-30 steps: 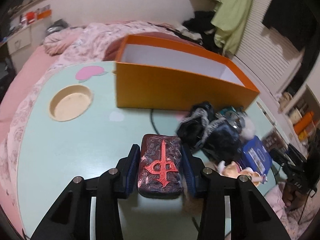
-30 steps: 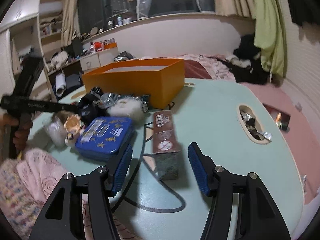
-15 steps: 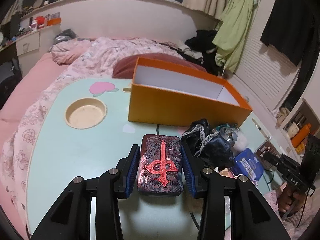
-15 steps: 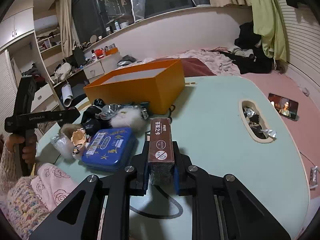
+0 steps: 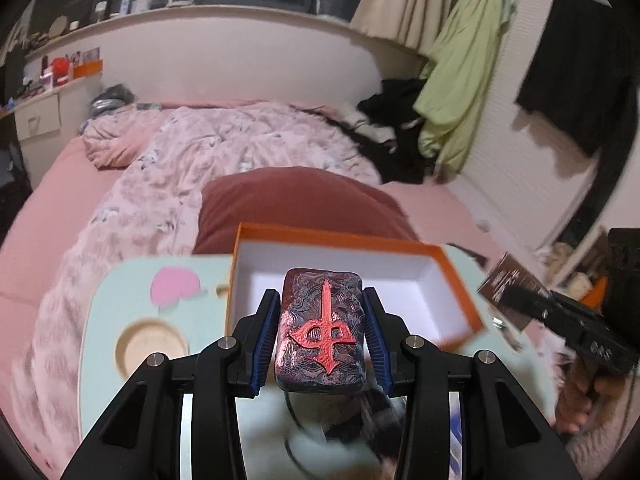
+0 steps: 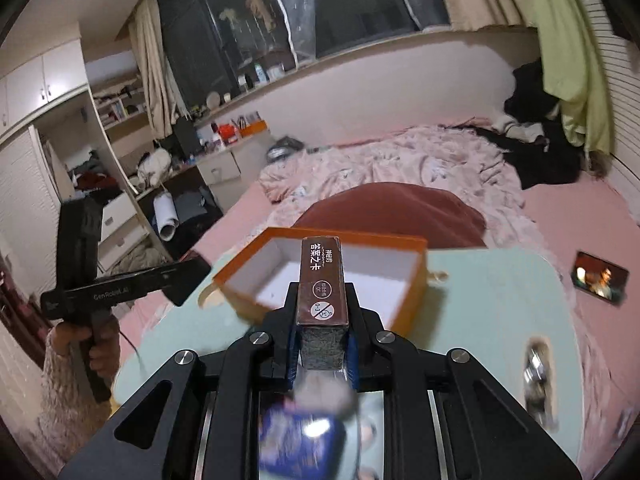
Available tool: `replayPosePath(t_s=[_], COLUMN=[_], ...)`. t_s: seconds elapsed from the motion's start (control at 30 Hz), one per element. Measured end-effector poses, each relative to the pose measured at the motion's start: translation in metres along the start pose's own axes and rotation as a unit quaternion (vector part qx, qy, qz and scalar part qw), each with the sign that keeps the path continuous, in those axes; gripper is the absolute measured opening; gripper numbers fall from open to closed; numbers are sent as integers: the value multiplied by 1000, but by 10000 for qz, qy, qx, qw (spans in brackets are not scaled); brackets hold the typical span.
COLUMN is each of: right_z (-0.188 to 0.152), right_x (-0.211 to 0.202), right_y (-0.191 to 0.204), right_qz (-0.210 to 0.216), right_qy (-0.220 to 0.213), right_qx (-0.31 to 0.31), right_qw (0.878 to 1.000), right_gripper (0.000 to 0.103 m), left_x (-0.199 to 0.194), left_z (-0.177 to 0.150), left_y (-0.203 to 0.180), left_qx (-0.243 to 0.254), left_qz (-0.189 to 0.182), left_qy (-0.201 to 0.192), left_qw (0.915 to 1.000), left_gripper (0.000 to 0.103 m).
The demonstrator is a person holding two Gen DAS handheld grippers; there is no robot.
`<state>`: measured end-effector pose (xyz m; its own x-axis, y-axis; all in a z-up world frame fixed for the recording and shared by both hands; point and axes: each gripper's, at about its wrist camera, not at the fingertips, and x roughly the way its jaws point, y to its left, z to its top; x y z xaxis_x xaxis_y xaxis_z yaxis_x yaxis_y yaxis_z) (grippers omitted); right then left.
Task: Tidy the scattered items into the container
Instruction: 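Carry the block and card box into the orange box and open both tools, then withdraw both open tools from the orange box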
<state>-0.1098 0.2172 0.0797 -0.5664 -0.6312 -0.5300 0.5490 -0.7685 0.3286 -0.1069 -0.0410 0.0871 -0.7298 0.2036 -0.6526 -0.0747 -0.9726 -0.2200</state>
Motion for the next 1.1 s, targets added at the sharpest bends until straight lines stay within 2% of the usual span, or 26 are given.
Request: replayPosePath(t_s=[0.1, 0.23, 0.3, 0.4, 0.6, 0.77, 0.83, 0.87, 0.9, 1.0, 1.1], right_z=[14, 13, 15, 18, 26, 31, 32, 32, 33, 32, 28], right_x=[51, 92, 98, 95, 89, 99, 106, 108, 111, 104, 79], right_y=[-12, -30, -41, -55, -50, -35, -34, -36, -38, -44, -40], right_qz=[55, -75, -242, -244, -293, -434, -476, -509, -542, -575, -594], right_qy=[468, 892, 905, 843, 752, 786, 876, 930, 967, 880, 510], right_qx=[285, 503, 589, 701, 630, 438, 444, 483, 557, 726, 651], right_qw=[9985, 9947, 9939, 9937, 9947, 9950, 9940, 9932, 9923, 9918, 9948], right_gripper=[20, 20, 20, 19, 19, 20, 21, 21, 21, 31, 51], left_x=[36, 43, 38, 33, 30, 47, 53, 53, 51, 33, 7], left_z=[9, -2, -12, -21, -4, 9, 11, 12, 12, 8, 1], left_y=[9, 18, 14, 11, 7, -3, -2, -1, 1, 4, 3], left_qx=[-60, -371, -156, 7, -1, 124, 64, -8, -89, -185, -48], left_qz=[175, -88, 33, 123, 128, 282, 383, 389, 356, 188, 210], left_qy=[291, 501, 527, 534, 359, 411, 403, 385, 330, 108, -110], left_qw=[9994, 9980, 9985, 9985, 9993, 9987, 9984, 9985, 9988, 9996, 9997], left_gripper=[39, 39, 39, 39, 39, 39, 46, 59, 66, 74, 82])
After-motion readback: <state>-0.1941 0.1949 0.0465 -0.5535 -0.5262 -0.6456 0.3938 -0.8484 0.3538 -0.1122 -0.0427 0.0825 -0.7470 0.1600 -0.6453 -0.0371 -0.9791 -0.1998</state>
